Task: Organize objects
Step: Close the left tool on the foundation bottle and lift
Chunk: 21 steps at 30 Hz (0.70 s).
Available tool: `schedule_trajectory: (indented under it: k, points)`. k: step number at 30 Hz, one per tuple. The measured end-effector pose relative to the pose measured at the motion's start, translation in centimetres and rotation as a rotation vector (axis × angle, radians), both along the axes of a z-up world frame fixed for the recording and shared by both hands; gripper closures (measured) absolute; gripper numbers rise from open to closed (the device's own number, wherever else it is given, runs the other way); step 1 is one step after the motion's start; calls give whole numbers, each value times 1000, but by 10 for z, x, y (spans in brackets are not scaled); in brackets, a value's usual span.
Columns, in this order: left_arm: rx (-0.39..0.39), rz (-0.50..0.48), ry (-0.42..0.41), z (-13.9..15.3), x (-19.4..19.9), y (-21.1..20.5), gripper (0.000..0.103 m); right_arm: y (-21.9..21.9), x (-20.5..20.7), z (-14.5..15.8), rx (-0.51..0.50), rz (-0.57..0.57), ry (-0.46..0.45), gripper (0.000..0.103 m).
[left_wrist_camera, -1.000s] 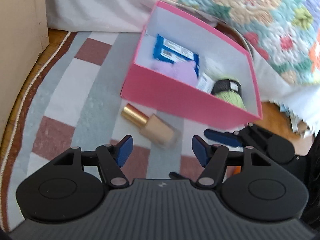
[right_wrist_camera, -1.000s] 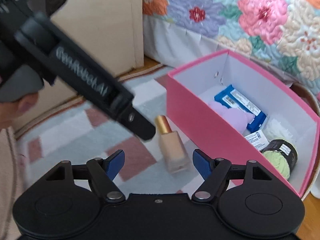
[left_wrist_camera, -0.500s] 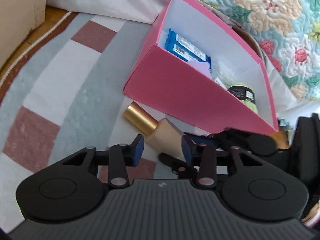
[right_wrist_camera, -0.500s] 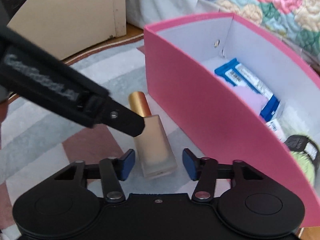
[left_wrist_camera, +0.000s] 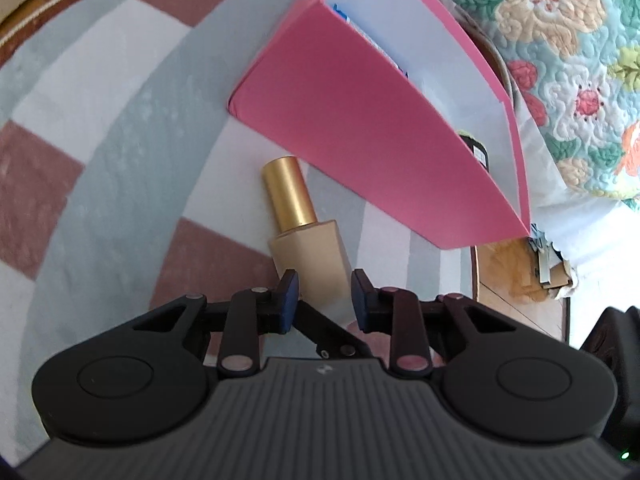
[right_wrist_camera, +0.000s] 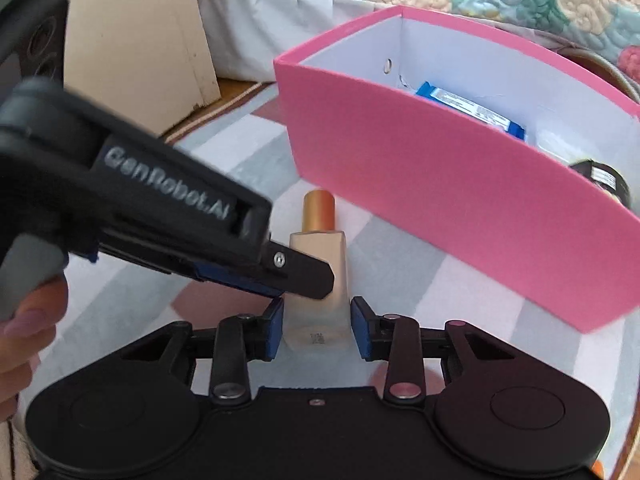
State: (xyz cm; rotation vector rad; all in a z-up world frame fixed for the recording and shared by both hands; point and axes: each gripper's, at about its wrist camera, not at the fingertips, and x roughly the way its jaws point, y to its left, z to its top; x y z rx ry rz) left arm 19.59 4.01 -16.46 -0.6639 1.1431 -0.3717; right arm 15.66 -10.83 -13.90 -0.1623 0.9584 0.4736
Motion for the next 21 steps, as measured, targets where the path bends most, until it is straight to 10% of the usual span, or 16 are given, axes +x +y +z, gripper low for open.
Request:
schedule_trajectory:
  k: [21]
  points:
    - [-7,8,50,-16,-3,-10,60,-19,8,-11,133,-126,118,62]
